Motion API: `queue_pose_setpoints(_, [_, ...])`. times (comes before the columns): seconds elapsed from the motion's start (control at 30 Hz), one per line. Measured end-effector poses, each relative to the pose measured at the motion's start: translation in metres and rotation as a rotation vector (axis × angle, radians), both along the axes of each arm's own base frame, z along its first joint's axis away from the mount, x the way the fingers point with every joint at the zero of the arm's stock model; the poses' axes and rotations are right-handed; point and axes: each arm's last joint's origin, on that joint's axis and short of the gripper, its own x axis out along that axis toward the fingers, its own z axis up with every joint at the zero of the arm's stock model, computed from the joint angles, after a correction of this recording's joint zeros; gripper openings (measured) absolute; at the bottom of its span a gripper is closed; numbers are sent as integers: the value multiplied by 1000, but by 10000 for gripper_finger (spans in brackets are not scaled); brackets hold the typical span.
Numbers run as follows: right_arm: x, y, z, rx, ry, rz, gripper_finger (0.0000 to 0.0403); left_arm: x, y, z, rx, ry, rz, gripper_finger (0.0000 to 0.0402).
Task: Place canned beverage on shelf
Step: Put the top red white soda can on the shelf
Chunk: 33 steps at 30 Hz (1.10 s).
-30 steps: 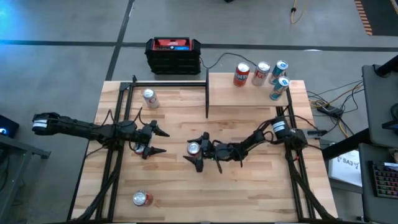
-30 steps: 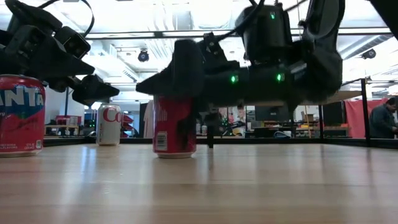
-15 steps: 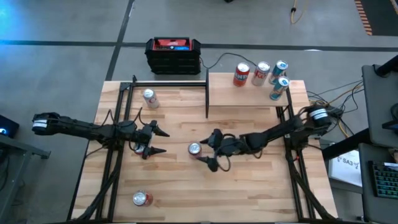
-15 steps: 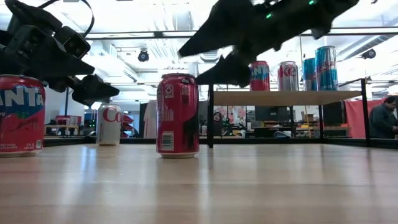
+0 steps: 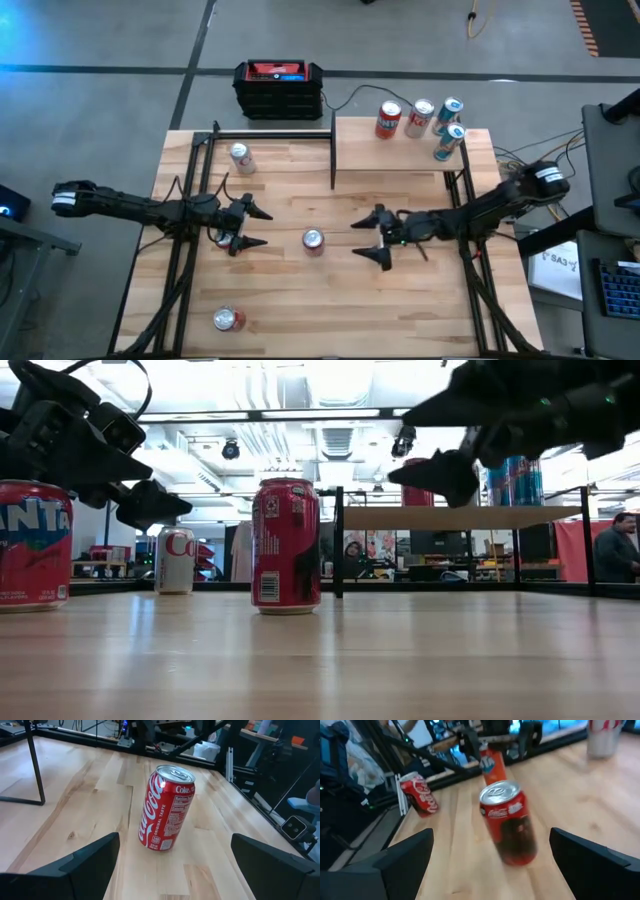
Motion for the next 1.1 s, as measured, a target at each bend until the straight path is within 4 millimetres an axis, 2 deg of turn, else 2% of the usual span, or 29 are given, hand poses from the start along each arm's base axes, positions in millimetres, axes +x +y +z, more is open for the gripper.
queue_pose_setpoints(0.17, [-24, -6, 0, -75, -79, 12, 383, 0, 0, 0, 0, 2, 0, 368])
queue_pose_setpoints(0.4, [-57, -14, -2, -93, -172, 3, 383, 0, 0, 0, 0, 2, 0, 368])
queue_pose_setpoints(0.57, [-78, -19, 4, -104, -310, -8, 383, 0, 0, 0, 0, 2, 1, 368])
queue_pose_setpoints(0.87, [-104, -27, 9, -193, -432, -35, 383, 0, 0, 0, 0, 2, 0, 369])
queue_pose_setpoints(1.1, [-109, -31, 11, -205, -415, -54, 383, 0, 0, 0, 0, 2, 1, 368])
